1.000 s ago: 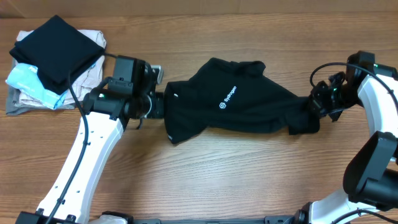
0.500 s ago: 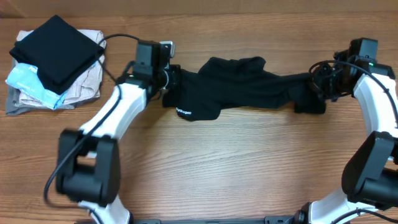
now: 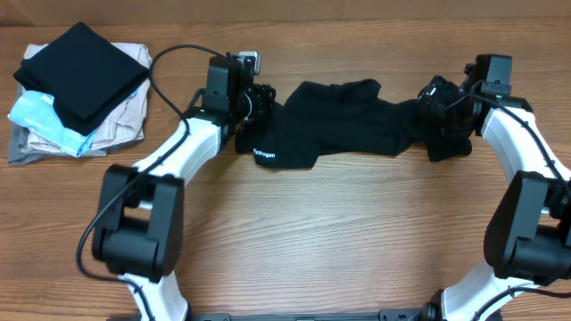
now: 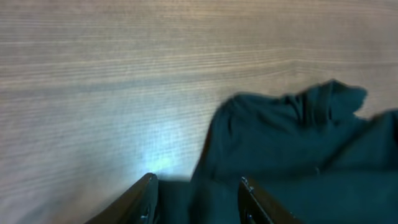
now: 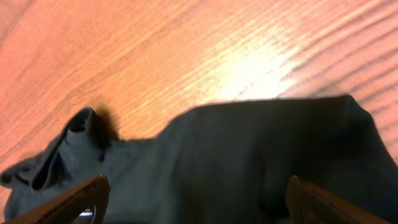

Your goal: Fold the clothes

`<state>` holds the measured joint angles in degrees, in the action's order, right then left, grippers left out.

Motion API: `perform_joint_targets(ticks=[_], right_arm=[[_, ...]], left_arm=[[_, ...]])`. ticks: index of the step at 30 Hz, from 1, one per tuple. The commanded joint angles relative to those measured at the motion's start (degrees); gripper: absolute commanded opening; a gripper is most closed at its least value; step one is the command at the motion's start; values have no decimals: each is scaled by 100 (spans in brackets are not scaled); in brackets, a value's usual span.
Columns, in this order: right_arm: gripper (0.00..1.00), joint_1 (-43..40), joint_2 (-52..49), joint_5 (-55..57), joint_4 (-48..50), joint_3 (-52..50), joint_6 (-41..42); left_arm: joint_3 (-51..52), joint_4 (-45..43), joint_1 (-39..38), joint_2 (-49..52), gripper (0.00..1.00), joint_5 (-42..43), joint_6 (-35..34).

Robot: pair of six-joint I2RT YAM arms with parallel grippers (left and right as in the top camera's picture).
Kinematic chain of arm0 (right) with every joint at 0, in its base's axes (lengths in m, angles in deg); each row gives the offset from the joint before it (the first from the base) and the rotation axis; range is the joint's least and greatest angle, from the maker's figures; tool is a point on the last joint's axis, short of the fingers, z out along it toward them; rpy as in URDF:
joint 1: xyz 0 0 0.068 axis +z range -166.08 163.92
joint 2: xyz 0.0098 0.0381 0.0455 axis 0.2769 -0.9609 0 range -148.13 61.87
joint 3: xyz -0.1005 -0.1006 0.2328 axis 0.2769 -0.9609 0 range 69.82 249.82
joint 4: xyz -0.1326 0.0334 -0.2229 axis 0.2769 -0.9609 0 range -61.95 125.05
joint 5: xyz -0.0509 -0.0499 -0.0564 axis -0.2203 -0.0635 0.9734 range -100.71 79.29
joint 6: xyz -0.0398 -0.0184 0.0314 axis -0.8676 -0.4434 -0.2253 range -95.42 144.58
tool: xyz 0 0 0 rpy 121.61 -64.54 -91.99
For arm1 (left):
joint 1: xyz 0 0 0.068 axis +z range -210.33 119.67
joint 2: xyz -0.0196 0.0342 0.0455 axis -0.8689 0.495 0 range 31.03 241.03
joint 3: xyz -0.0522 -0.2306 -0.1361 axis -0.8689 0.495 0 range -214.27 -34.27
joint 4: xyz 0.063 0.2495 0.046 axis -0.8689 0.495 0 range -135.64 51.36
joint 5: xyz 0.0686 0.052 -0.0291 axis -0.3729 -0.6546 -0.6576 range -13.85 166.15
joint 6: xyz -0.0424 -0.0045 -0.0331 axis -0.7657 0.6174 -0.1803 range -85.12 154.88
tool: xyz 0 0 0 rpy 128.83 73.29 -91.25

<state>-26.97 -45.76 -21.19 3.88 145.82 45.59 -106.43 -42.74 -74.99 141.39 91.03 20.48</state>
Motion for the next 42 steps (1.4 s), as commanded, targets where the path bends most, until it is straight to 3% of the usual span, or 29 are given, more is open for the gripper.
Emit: perform_joint_targets(ticks=[1, 4, 7, 9, 16, 20, 26, 28, 29, 31, 36, 42], right_arm=[[92, -168, 210, -269, -481, 420, 20], [85, -319, 382, -417, -1683, 741, 24], [66, -389, 398, -417, -2603, 721, 26], [62, -387, 396, -420, -2761, 514, 46], [61, -350, 391, -640, -1526, -483, 656], [69, -341, 389, -1027, -809, -868, 984], [65, -219, 389, -1019, 256, -1384, 1364], [55, -179, 389, -1012, 509, -1530, 1427], [42, -166, 389, -1014, 616, -1593, 1467], [7, -157, 391, -1047, 647, -1626, 1484], [4, -151, 649, -1598, 380, -1471, 1327], [4, -114, 859, -1141, -584, -789, 1014]], left_arm=[[-186, 398, -28, -1032, 46, 122, 221], [-186, 1292, -28, -1665, 49, -24, 216], [-186, 2218, -33, -1993, 53, -428, 214], [-186, 2662, -33, -2013, 55, -629, 214], [-181, 3145, -35, -1598, 54, -798, 214], [-181, 3226, -37, -1443, 53, -785, 214], [-181, 3257, -37, -1425, 54, -787, 216], [-181, 3287, -37, -1425, 54, -789, 216], [-181, 3294, -37, -1425, 54, -787, 216], [-181, 3296, -37, -1425, 55, -787, 216], [-181, 3296, -37, -1425, 57, -789, 216], [-181, 3309, -37, -1425, 58, -787, 216]])
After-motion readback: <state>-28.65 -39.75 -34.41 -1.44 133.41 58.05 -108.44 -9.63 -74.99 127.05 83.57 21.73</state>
